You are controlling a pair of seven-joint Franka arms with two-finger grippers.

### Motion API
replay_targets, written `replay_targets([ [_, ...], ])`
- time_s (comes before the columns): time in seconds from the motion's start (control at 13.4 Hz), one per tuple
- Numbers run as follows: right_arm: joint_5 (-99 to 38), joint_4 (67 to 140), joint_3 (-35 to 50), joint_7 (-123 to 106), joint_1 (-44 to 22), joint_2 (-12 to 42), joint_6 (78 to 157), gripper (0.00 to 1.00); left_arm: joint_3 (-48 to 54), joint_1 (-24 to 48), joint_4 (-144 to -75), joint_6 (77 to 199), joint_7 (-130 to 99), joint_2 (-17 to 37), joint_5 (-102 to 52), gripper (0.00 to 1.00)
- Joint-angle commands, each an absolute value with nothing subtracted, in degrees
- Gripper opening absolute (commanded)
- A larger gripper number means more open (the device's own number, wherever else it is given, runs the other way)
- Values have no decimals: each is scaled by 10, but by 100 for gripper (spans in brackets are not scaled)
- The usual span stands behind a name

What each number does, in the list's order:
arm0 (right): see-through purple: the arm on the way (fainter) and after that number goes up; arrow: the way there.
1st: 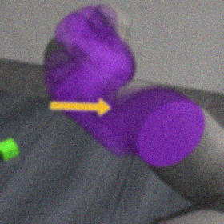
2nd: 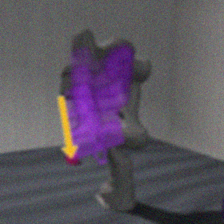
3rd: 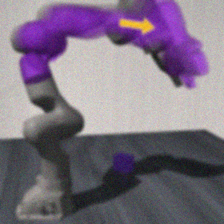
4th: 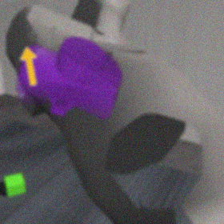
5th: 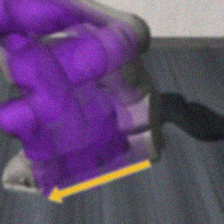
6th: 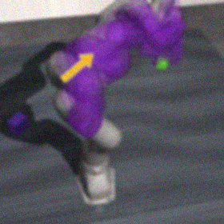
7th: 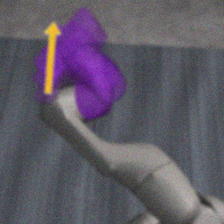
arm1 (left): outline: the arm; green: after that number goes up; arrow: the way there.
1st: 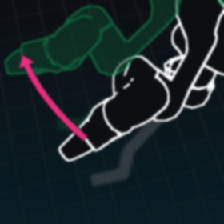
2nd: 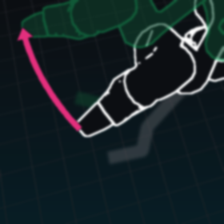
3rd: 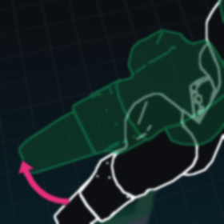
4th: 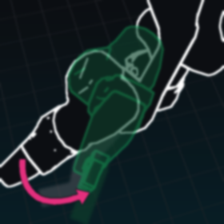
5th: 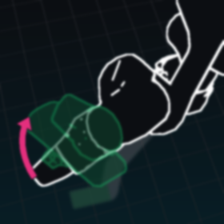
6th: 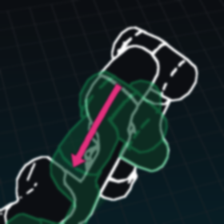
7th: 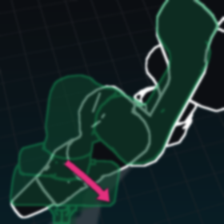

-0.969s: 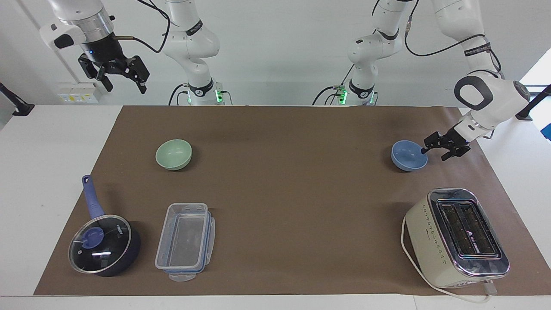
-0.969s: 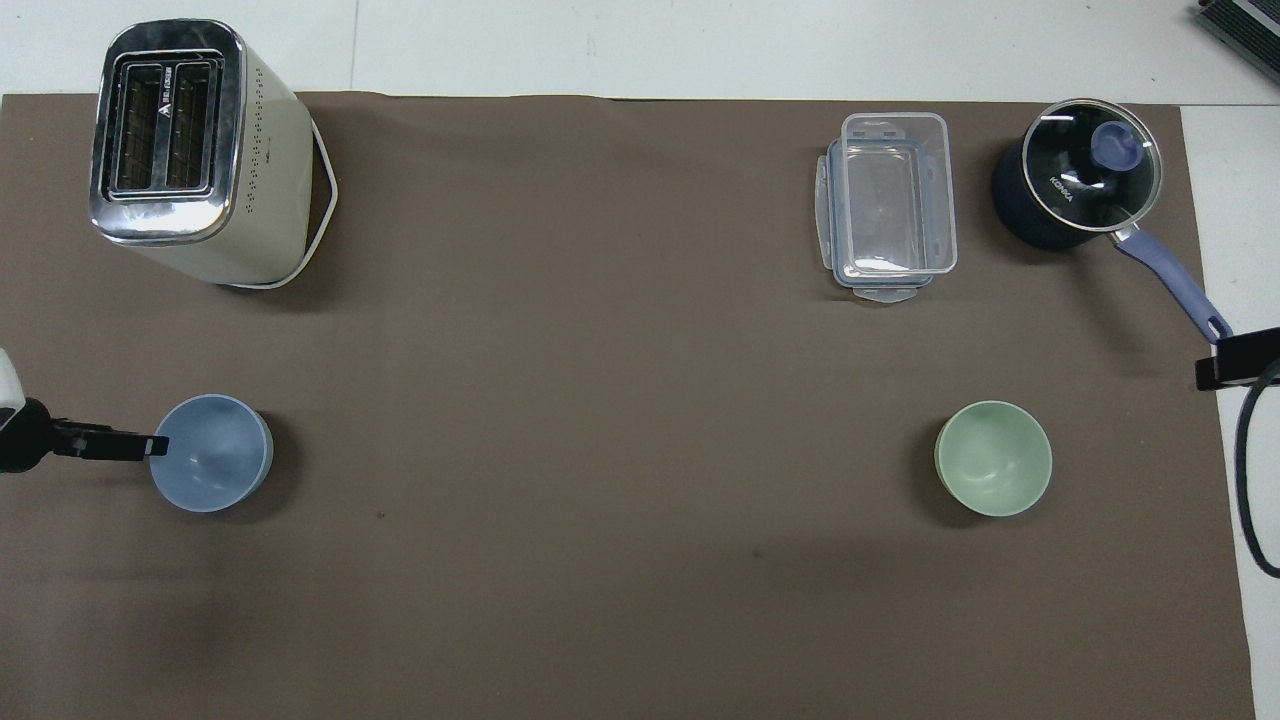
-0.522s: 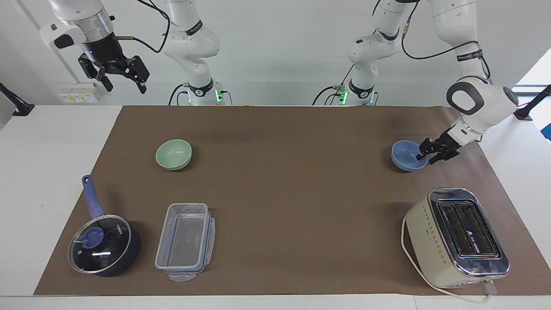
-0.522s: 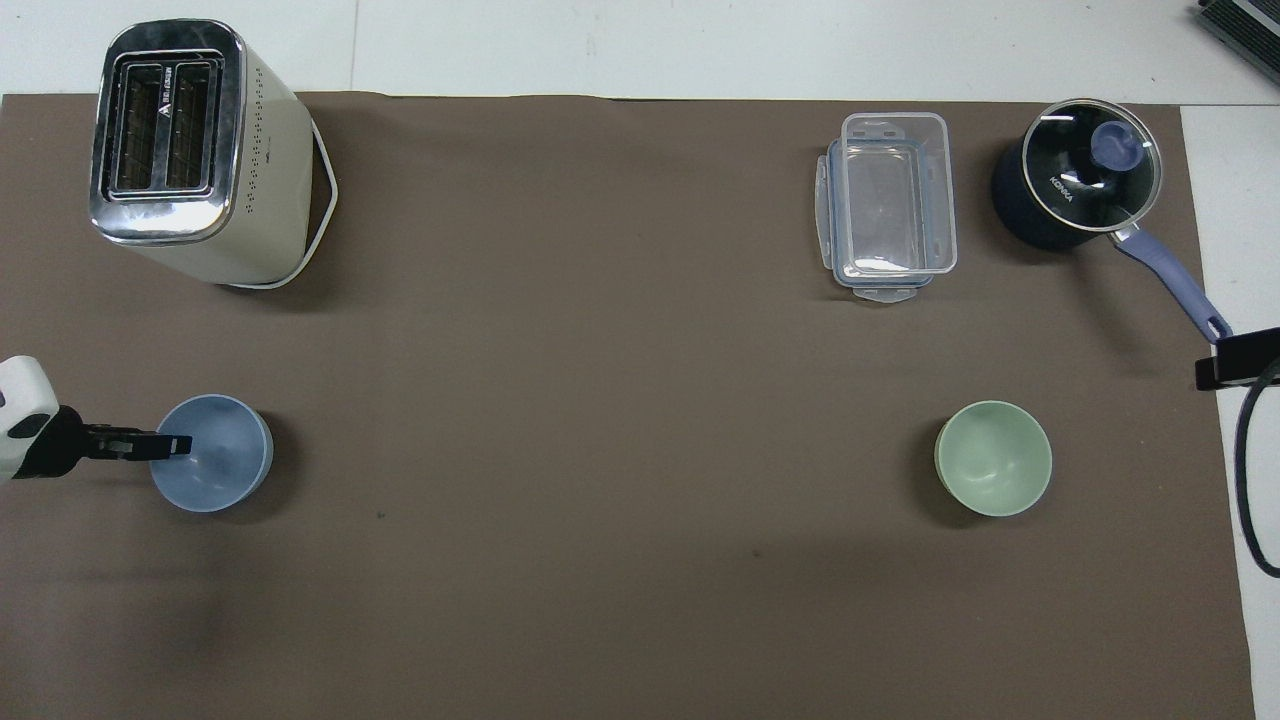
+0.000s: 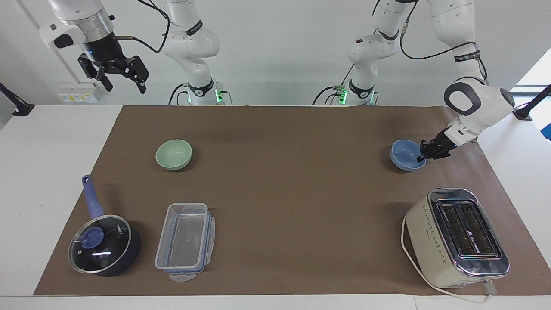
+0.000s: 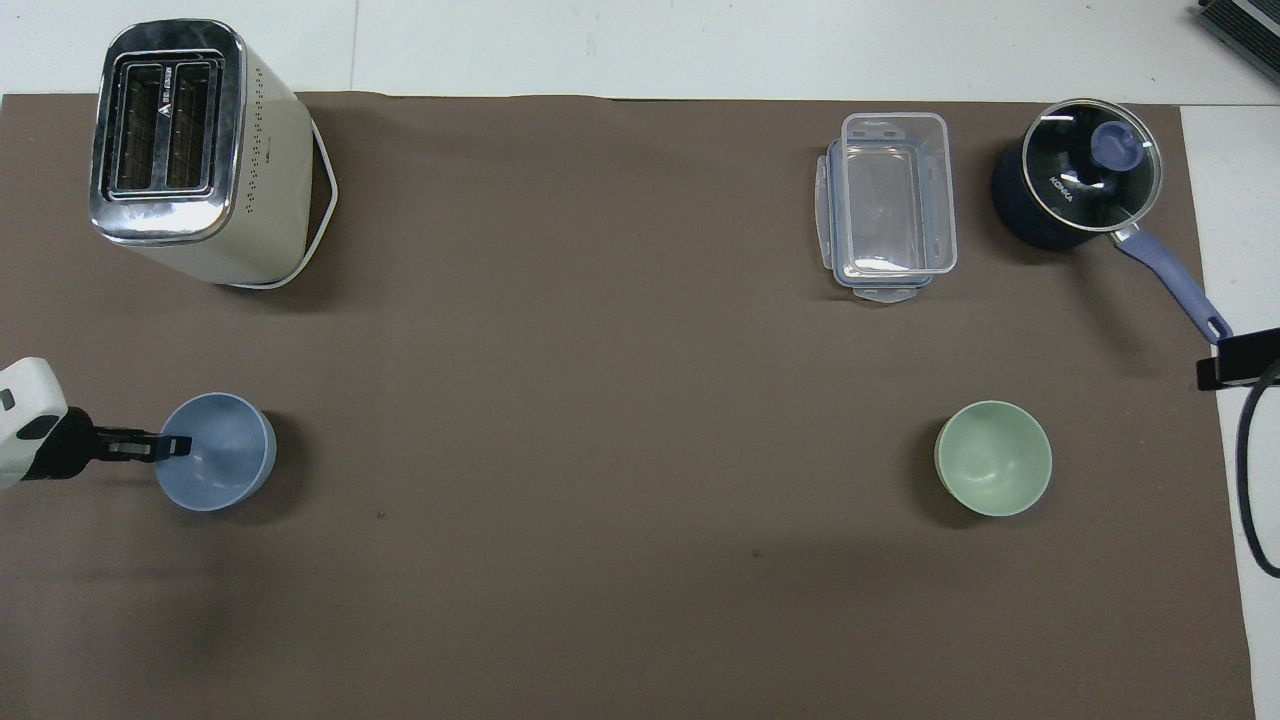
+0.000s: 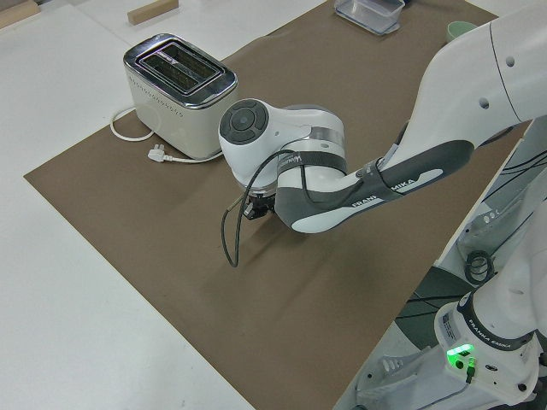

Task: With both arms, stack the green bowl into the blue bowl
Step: 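Grip the blue bowl rim and slide it toward the table center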

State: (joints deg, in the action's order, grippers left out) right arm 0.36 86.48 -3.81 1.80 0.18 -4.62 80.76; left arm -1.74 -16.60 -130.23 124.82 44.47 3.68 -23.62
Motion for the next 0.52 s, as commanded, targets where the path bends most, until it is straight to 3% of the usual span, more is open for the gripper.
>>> replay_targets([
  [0.0,6,882,-39,4,5,-62,805,100,-23,-145,-1310,1209,440,-10,-246,0],
  [0.45,6,887,-40,4,7,-65,806,100,-22,9,-1314,1218,245,-40,-245,0],
])
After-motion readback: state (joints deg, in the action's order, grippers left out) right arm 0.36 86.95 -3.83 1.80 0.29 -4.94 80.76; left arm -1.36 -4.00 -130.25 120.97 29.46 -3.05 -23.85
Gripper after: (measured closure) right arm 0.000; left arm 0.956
